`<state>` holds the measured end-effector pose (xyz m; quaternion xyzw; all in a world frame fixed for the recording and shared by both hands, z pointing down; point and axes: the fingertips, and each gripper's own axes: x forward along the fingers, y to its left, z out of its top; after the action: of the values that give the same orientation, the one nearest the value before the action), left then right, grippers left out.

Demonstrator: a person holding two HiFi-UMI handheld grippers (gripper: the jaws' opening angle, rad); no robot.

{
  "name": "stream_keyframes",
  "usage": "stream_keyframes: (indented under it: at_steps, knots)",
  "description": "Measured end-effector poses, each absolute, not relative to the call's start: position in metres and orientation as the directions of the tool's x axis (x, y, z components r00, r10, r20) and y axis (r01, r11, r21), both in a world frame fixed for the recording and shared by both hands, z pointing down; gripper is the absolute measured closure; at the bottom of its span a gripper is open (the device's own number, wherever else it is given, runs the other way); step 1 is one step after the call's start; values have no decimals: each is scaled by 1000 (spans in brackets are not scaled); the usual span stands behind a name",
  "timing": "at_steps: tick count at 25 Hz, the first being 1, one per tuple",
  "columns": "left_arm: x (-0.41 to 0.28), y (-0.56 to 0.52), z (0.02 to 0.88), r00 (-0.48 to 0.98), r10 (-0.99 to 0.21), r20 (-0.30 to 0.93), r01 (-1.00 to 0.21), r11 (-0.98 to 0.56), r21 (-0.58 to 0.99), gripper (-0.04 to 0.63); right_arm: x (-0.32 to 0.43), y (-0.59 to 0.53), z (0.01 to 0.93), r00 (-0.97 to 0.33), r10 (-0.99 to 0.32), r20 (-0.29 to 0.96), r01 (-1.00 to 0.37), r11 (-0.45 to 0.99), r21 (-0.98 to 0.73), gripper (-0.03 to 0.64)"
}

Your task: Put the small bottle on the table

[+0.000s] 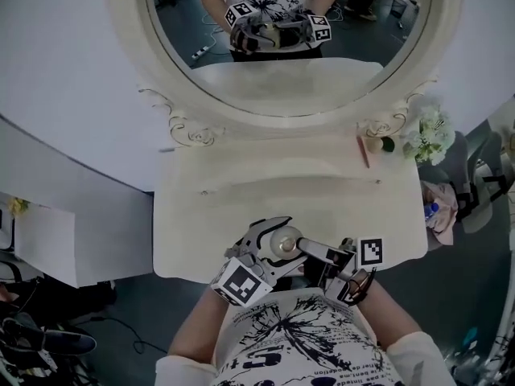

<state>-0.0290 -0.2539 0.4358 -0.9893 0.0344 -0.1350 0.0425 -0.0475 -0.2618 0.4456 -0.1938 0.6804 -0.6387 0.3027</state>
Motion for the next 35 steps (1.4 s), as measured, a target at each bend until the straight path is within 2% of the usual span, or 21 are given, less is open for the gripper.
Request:
stream_keyframes:
  at_steps: [7,19,21,23,26,35]
  knots:
    - [-36,-273,474,961,-64,270,-57,-998,-36,244,-53,-279,484,-735,-671,-96,95,38,-995,258]
    - [-33,-282,576,915,-34,401,-43,-999,13,244,-40,-289,577,-708,-698,107,-67,-84,-994,259]
    - [-31,-283,588,905,-26,425,-33,-999,11,244,-37,-289,585,-703,-702,118,-60,-106,-993,288]
    - [-29,-283,599,894,-18,448,-21,-1000,2,244,-34,-289,591,-698,-704,132,-58,-128,-990,377]
    - [-26,-283,610,881,-15,473,-8,-1000,-16,244,-29,-290,600,-694,-700,168,-91,-146,-985,422]
    - [-19,-284,619,874,-3,487,2,-1000,-9,244,-20,-290,607,-668,-714,211,-108,-188,-976,445]
